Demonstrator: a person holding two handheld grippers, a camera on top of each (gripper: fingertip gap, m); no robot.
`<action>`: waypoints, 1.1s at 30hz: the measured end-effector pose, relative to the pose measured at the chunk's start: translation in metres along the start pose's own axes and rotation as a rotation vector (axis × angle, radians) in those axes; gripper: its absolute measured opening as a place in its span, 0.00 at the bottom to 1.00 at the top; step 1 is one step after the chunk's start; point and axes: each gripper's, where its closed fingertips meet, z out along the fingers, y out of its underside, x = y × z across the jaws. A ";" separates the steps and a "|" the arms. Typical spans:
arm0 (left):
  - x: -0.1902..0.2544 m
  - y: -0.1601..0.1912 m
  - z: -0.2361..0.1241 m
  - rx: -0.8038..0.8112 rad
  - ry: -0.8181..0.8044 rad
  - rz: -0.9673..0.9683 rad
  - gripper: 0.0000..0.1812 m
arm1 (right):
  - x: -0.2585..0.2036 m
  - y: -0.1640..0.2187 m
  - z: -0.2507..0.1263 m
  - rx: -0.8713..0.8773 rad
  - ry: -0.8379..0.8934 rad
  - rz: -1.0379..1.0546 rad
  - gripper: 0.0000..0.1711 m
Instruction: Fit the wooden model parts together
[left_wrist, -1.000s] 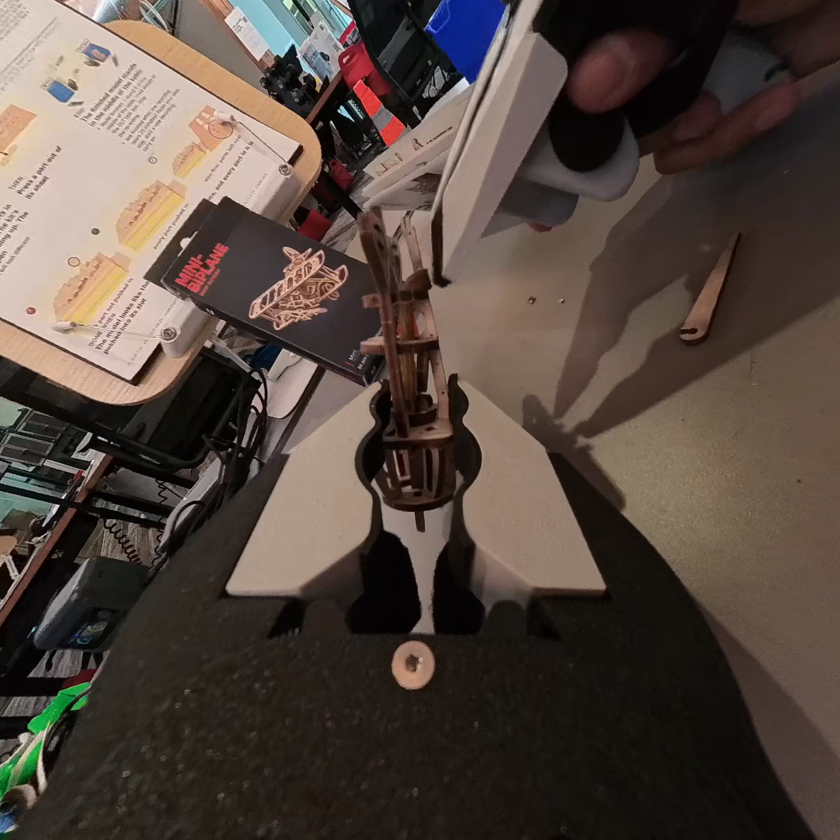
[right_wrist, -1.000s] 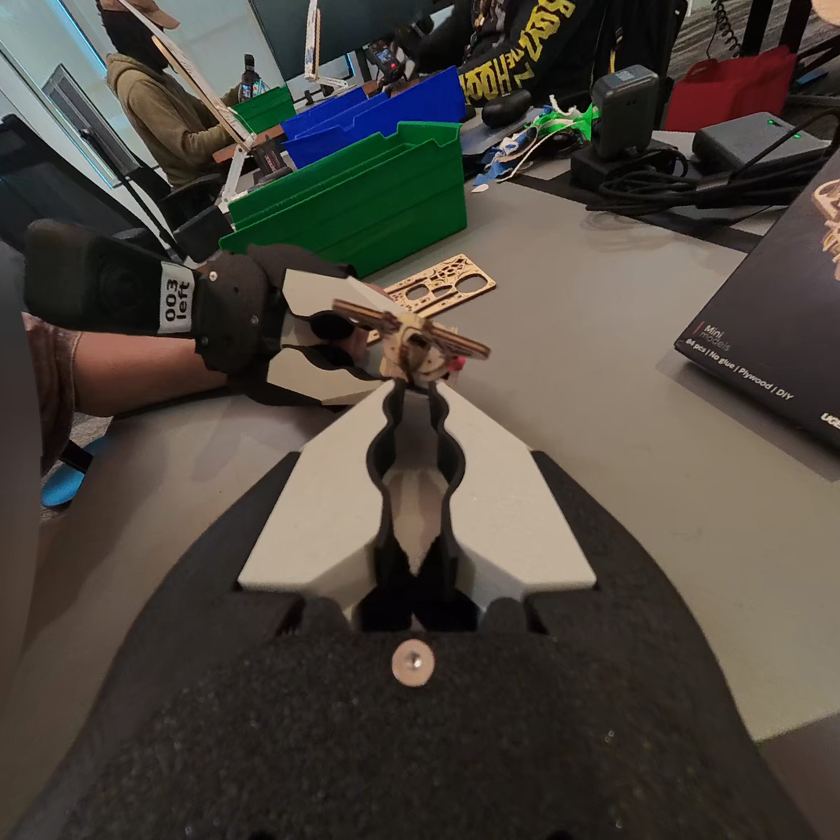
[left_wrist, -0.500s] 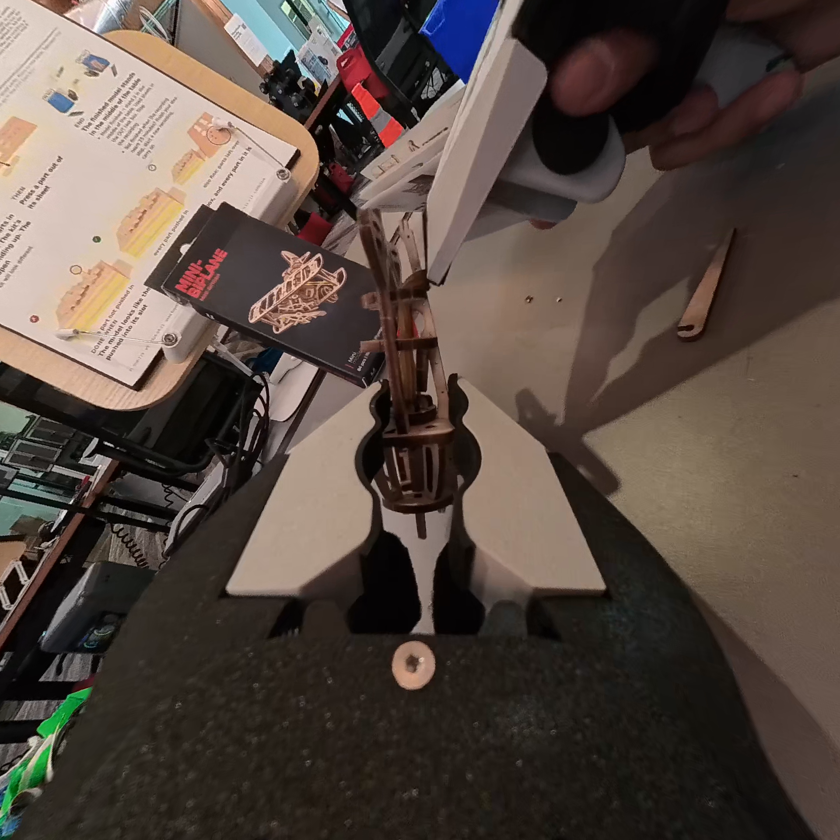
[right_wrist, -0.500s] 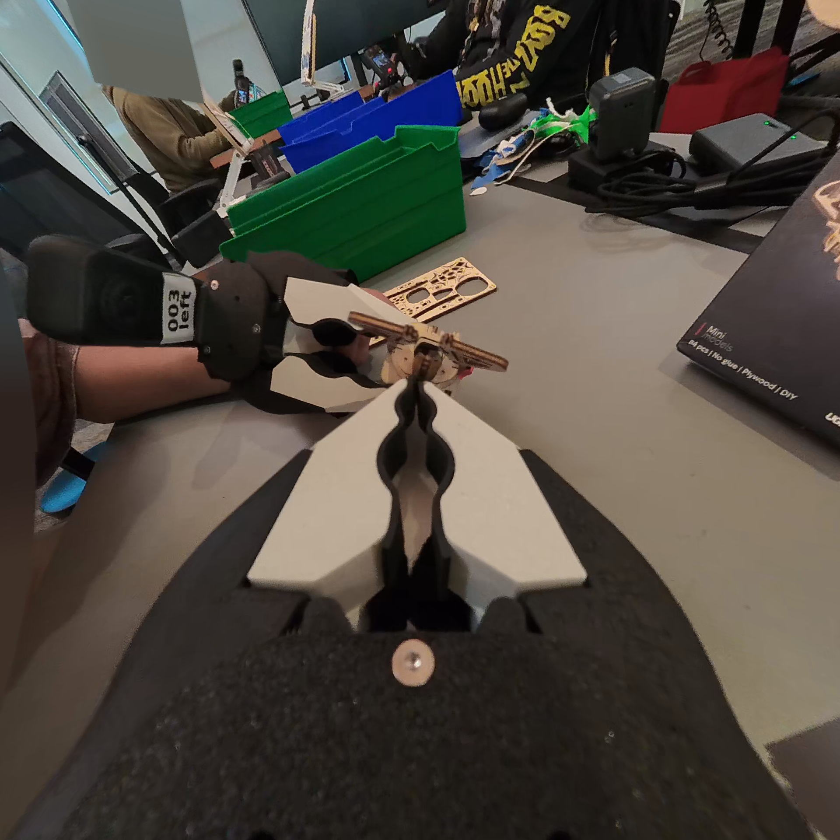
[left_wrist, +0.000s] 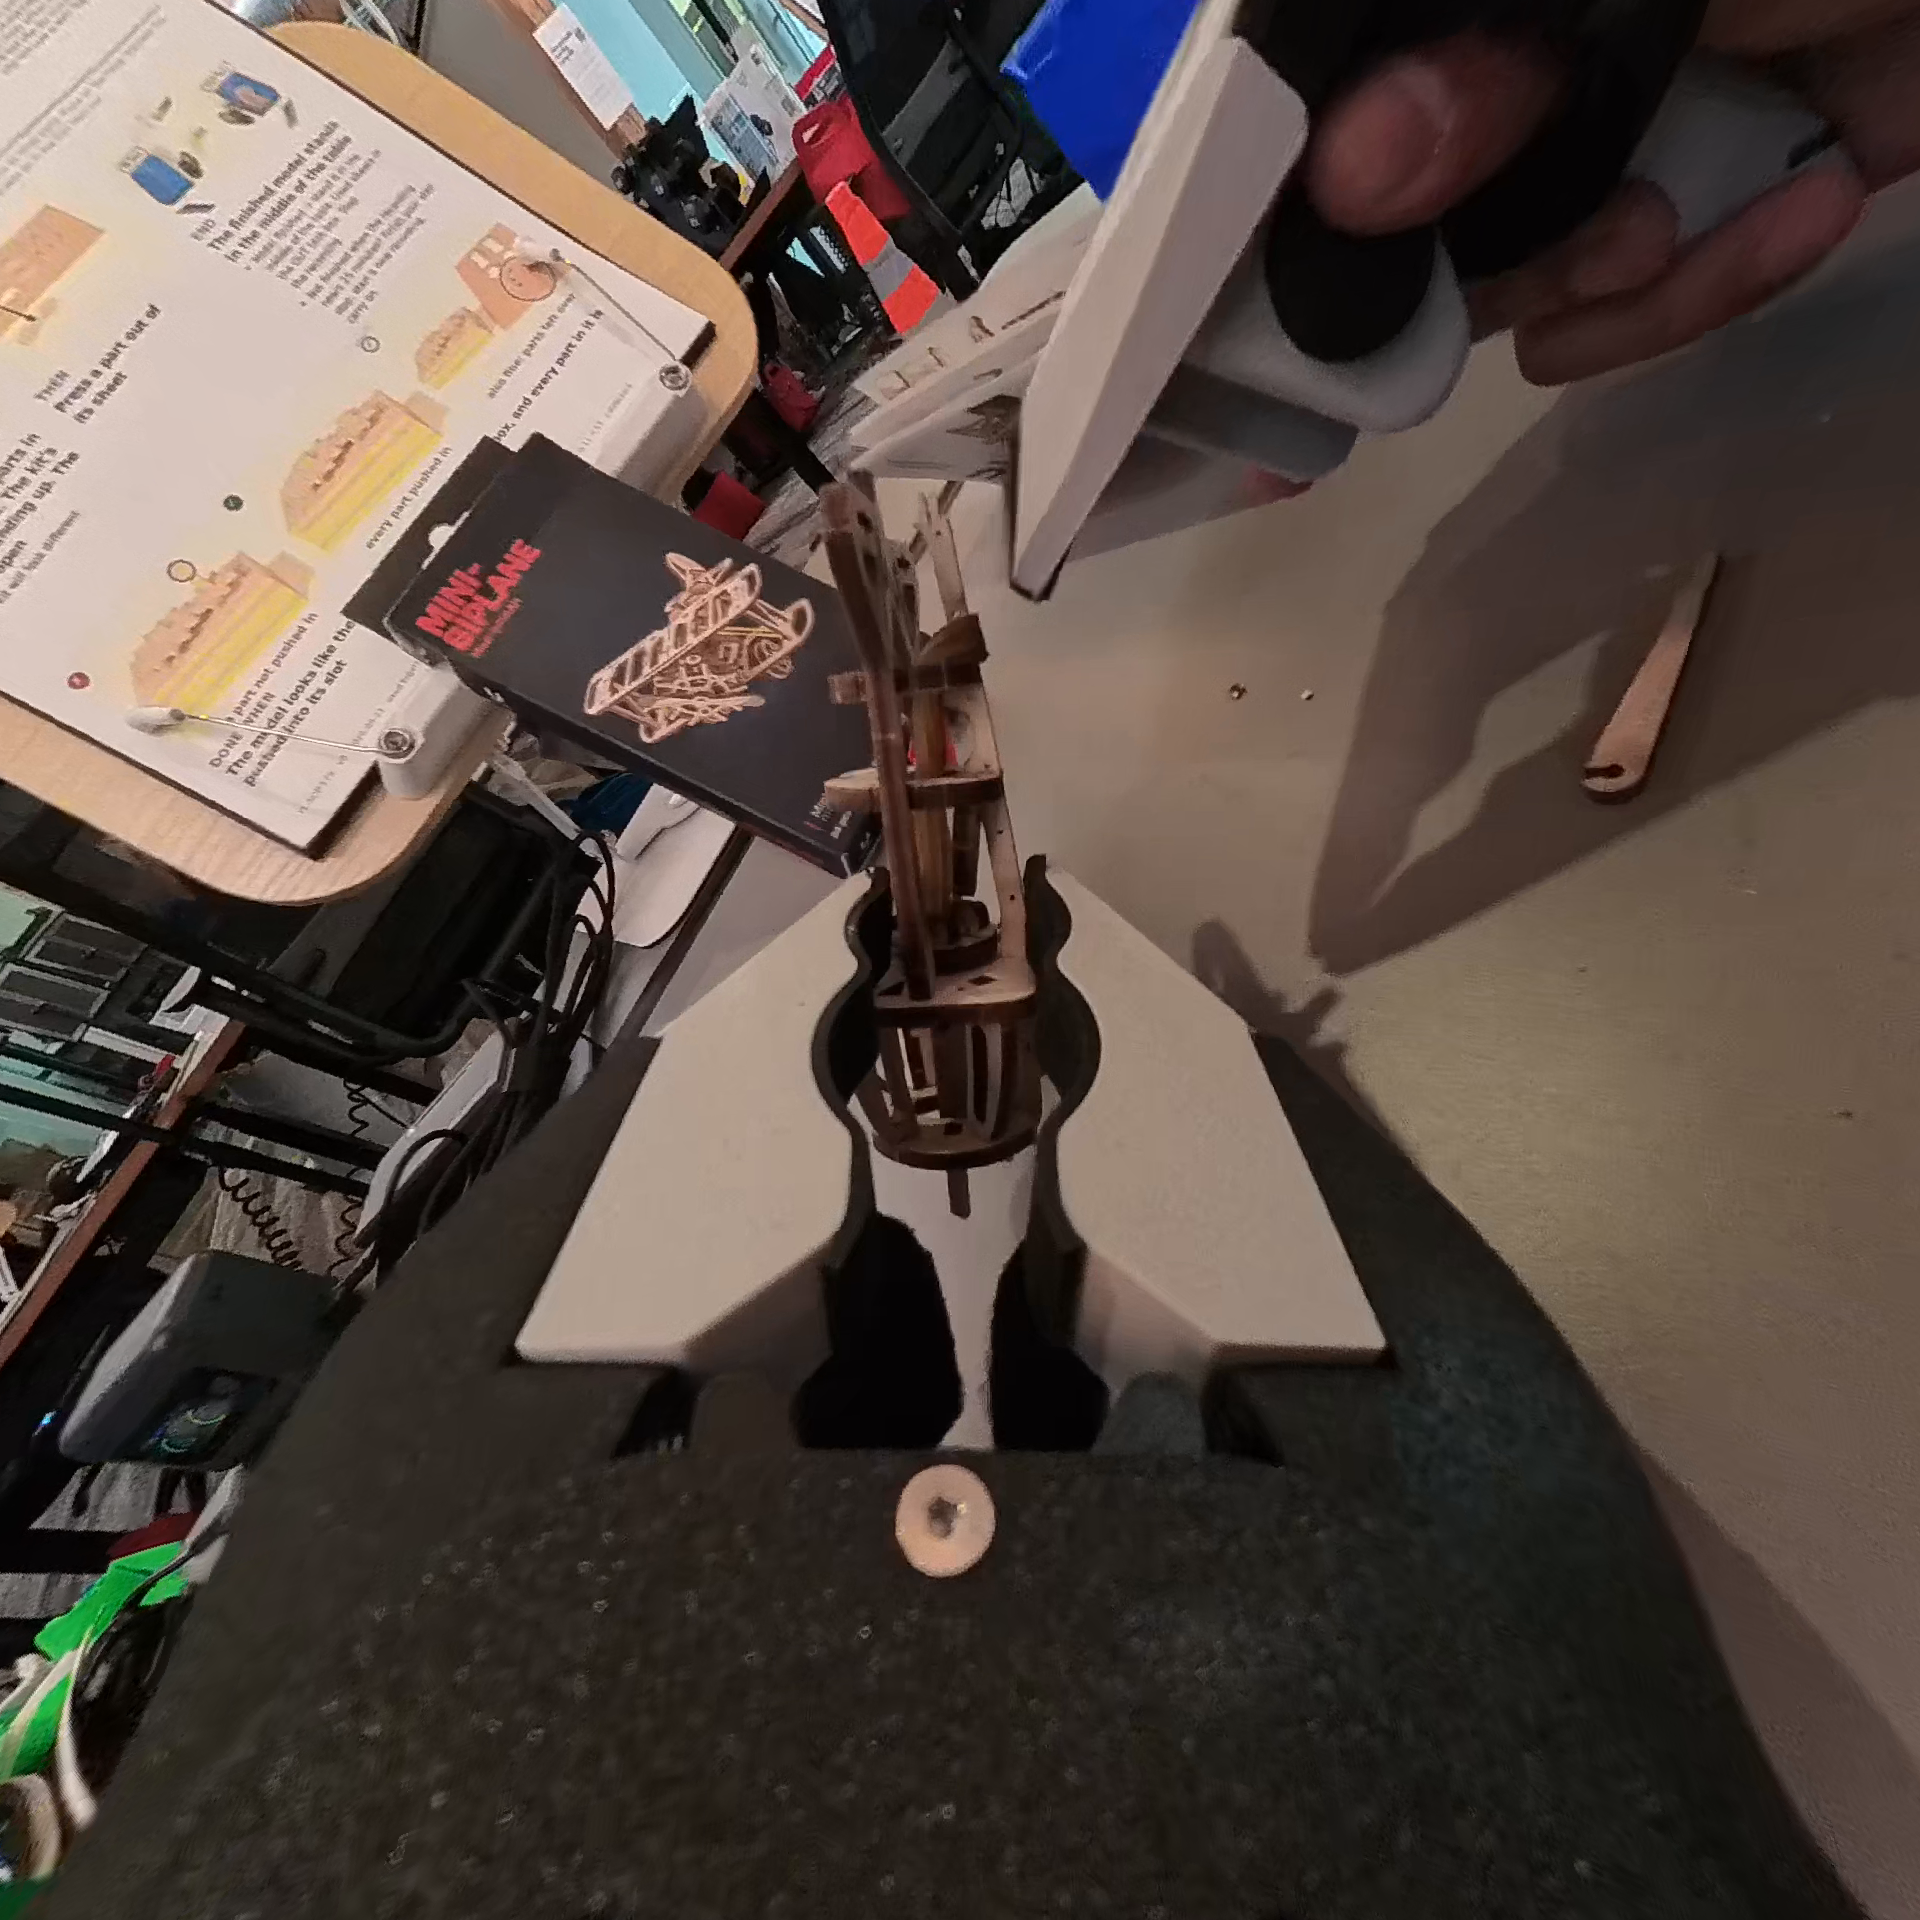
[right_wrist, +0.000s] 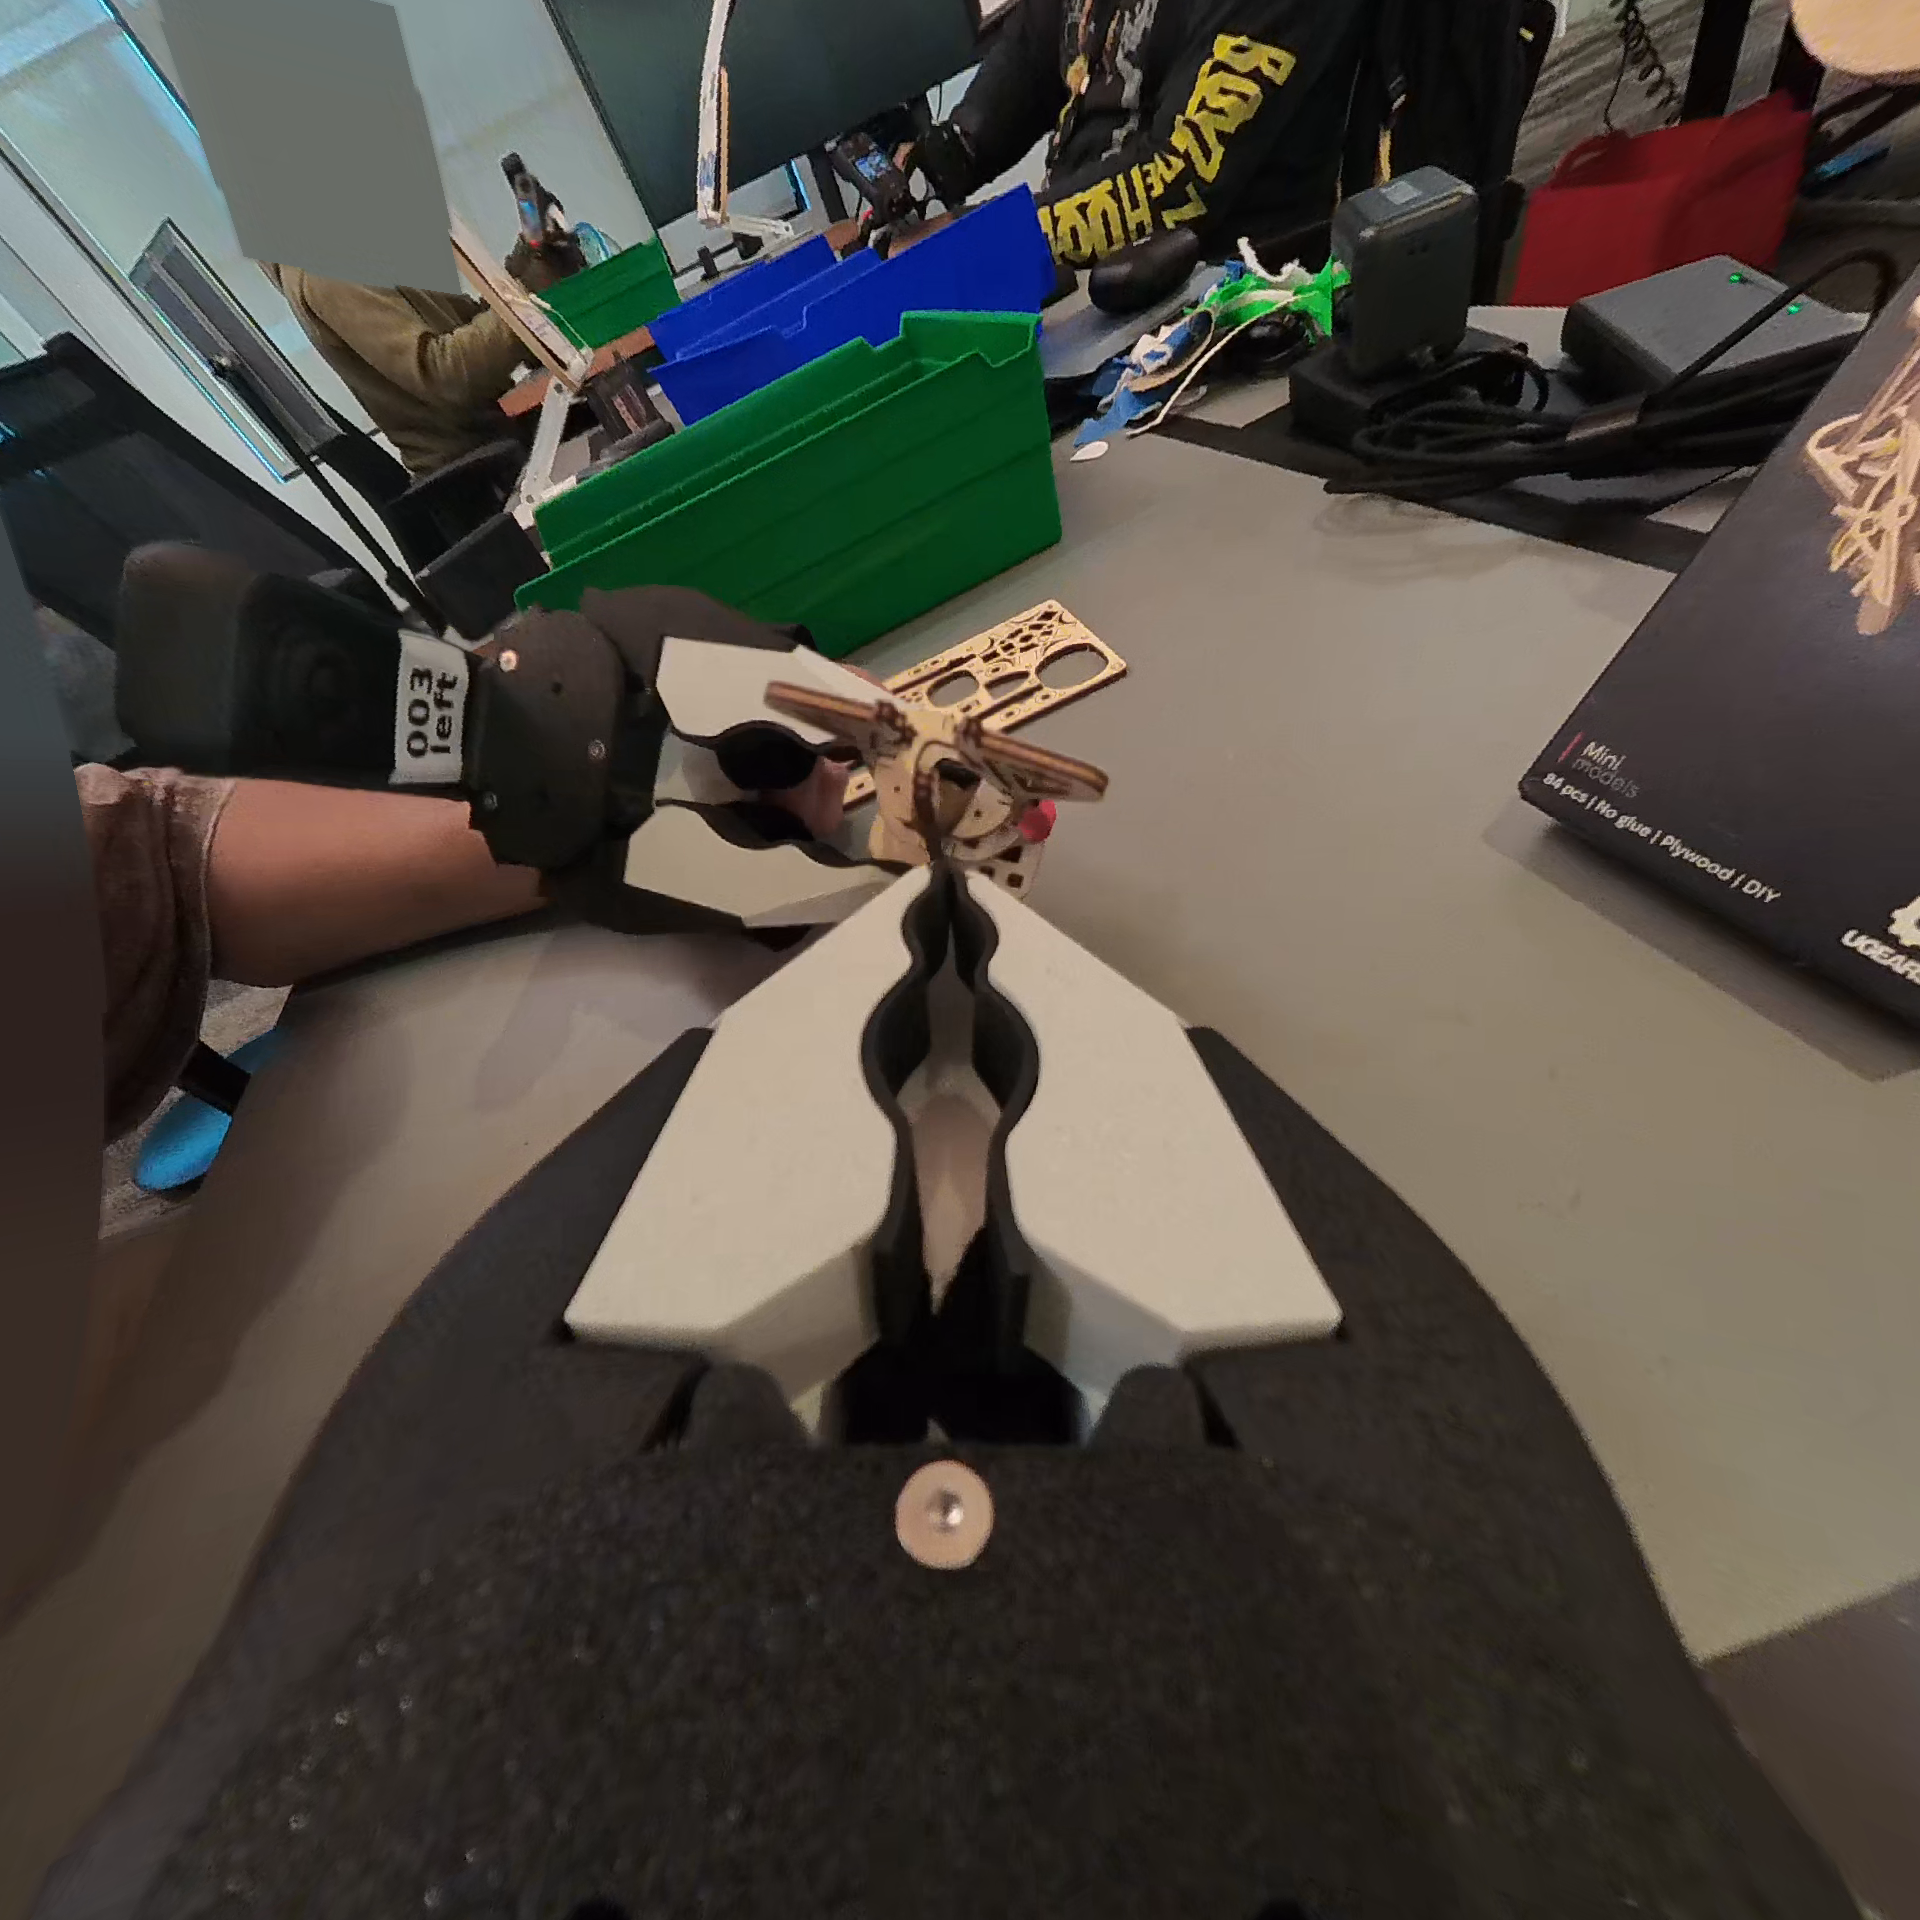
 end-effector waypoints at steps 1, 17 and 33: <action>-0.002 -0.001 -0.001 0.007 -0.005 -0.016 0.13 | 0.000 0.000 0.000 0.012 0.001 -0.021 0.00; -0.071 -0.030 -0.045 0.430 0.077 -0.758 0.12 | 0.025 -0.024 -0.021 0.207 0.125 -0.187 0.13; 0.010 -0.104 -0.086 0.306 0.269 -1.193 0.13 | -0.053 0.003 -0.117 0.560 0.424 0.064 0.09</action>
